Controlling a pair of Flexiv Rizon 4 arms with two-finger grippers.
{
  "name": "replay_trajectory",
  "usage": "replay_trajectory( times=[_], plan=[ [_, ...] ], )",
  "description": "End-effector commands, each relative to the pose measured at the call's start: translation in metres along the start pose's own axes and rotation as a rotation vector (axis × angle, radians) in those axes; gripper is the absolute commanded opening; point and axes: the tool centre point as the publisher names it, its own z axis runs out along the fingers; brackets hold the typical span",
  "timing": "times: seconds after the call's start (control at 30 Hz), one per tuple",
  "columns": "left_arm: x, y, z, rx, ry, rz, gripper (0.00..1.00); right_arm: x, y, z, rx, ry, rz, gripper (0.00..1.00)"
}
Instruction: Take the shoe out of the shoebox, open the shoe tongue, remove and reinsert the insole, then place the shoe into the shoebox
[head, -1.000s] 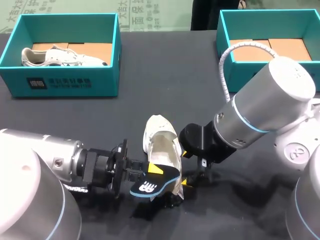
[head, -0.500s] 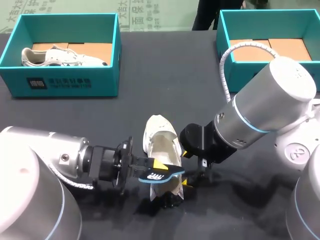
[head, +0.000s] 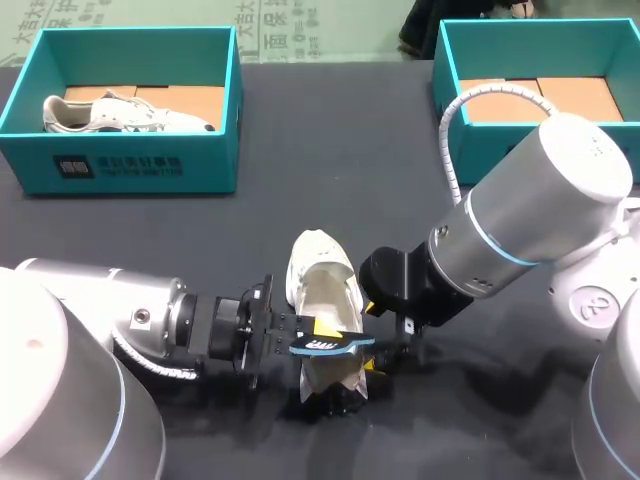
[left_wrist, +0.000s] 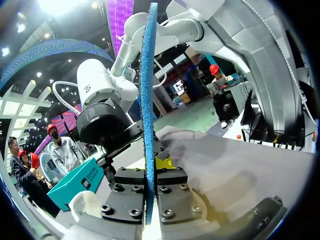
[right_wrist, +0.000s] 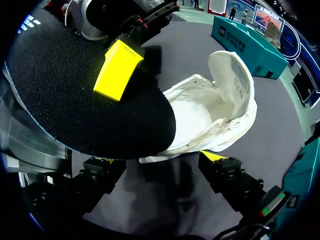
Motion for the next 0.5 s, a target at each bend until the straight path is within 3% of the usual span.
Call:
replay_trajectory(
  times=[0.03,0.5],
  plan=[
    [0.001,0.005,0.005,-0.004,-0.01,-0.006,0.0,0.002,0.0,0.001,-0.001,-0.002,0.001,1.0],
    [0.001,0.019,0.004,-0.039,-0.038,-0.018,0.0,0.002,0.0,0.001,-0.001,-0.002,0.001,1.0]
  ],
)
